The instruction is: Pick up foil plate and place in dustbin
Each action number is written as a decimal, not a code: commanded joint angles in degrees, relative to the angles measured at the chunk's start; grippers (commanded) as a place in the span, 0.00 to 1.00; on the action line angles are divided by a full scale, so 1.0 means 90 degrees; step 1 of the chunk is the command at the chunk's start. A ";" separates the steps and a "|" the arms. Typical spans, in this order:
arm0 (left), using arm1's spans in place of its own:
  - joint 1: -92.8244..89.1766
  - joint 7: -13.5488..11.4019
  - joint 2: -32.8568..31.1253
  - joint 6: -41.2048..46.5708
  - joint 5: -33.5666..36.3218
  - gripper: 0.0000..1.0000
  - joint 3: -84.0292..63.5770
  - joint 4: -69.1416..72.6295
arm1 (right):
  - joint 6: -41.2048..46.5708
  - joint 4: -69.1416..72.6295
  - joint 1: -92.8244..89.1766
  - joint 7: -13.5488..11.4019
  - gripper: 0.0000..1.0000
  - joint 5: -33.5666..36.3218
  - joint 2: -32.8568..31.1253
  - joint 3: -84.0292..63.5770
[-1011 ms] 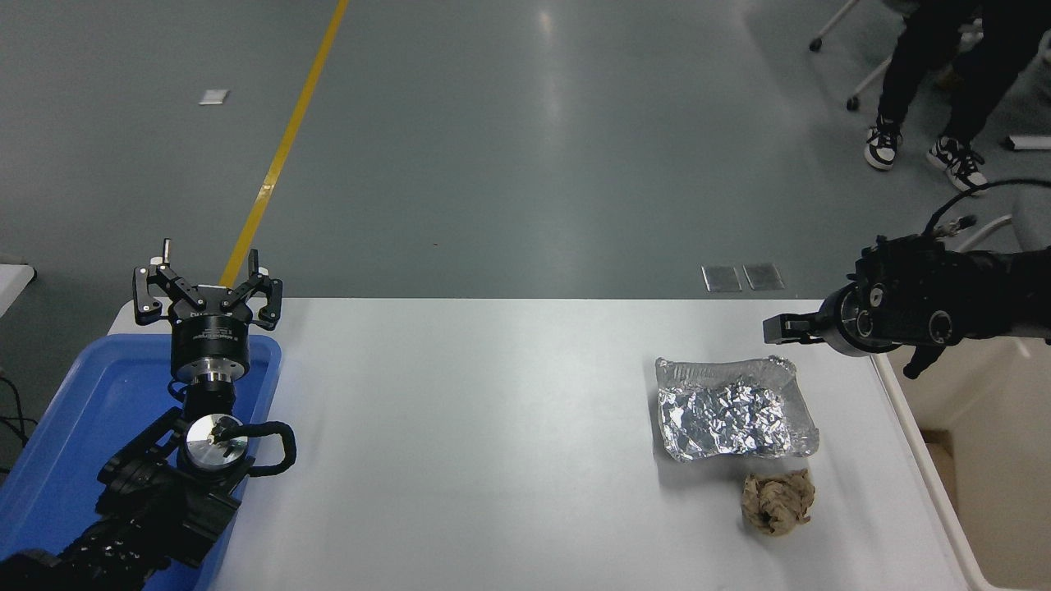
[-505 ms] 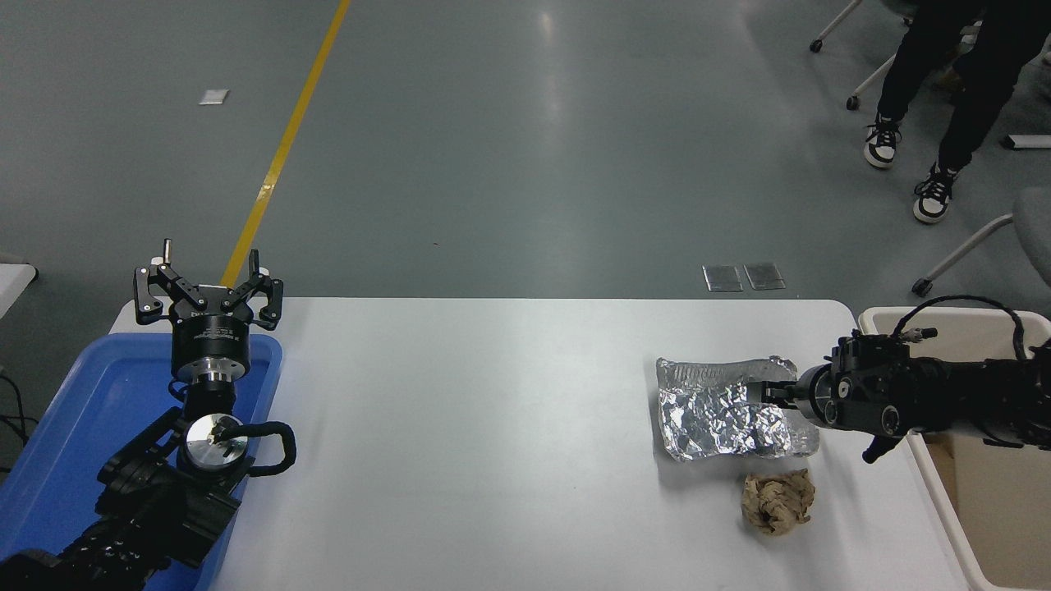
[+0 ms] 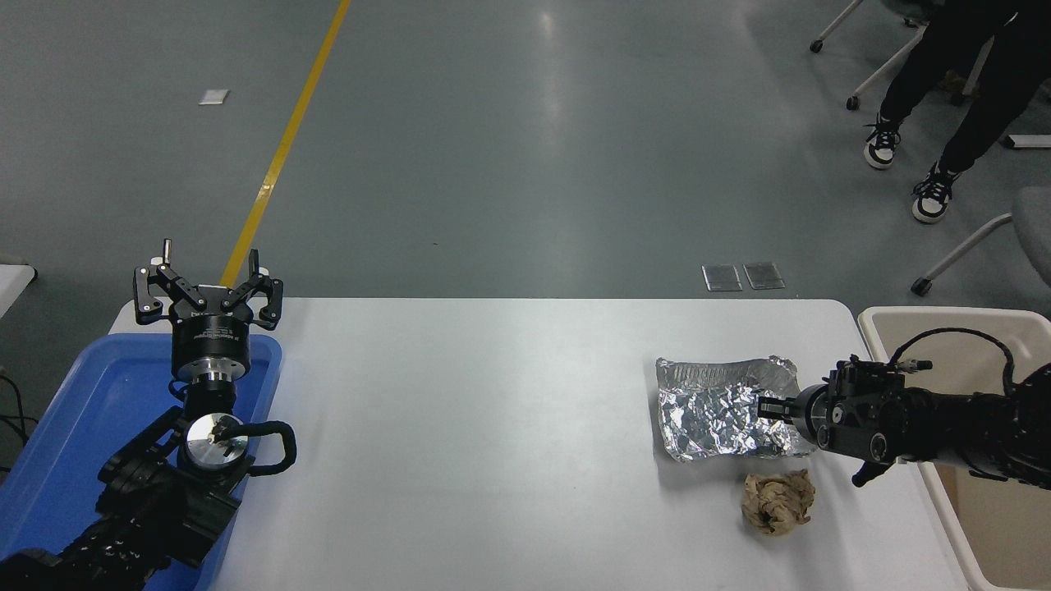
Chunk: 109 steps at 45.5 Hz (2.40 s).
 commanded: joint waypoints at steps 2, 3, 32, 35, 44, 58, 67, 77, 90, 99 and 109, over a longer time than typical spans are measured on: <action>0.0004 -0.0007 0.0000 0.0000 0.0000 0.99 0.0000 0.0000 | -0.0054 -0.0012 0.0023 -0.0013 0.00 0.0041 -0.0023 0.0016; -0.0006 -0.0007 0.0000 0.0000 0.0000 0.99 0.0000 0.0000 | -0.0054 -0.0002 0.0043 -0.0003 0.00 0.0050 -0.0023 0.0016; 0.0004 0.0002 0.0010 0.0000 0.0000 0.99 0.0000 0.0000 | 0.0063 0.4440 0.4747 0.0007 0.00 0.0578 -0.2073 -0.1838; 0.0014 -0.0007 0.0010 0.0000 0.0000 0.99 0.0000 0.0000 | 0.0170 0.4958 0.5684 0.0036 0.00 0.0578 -0.2161 -0.2248; 0.0023 -0.0007 0.0029 0.0000 0.0000 0.99 0.0000 0.0000 | 0.1380 0.5418 0.7990 0.0075 0.00 0.0588 -0.2337 -0.2767; 0.0023 0.0002 0.0049 0.0000 0.0000 0.99 0.0000 0.0000 | 0.2514 0.5408 0.9584 0.0075 0.00 0.0519 -0.2327 -0.3304; 0.0023 0.0002 0.0049 0.0000 0.0000 0.99 0.0000 0.0000 | 0.2505 0.5087 0.9506 0.0075 0.00 0.0510 -0.2298 -0.3957; 0.0023 -0.0007 0.0049 0.0000 0.0000 0.99 0.0000 0.0000 | 0.2300 0.3506 0.8306 0.0094 0.00 0.0432 -0.2951 -0.4847; 0.0023 -0.0007 0.0049 0.0009 -0.0009 0.99 0.0000 0.0000 | 0.1226 0.0616 0.4139 0.0192 0.00 0.0178 -0.4466 -0.2838; 0.0023 -0.0007 0.0049 0.0000 -0.0009 0.99 0.0000 0.0000 | 0.1020 -0.1065 0.0475 0.0153 0.00 0.0256 -0.4252 0.0599; 0.0023 -0.0007 0.0029 0.0000 -0.0009 0.99 0.0000 0.0000 | 0.0884 -0.2375 -0.1762 0.0114 0.00 0.0265 -0.3227 0.2681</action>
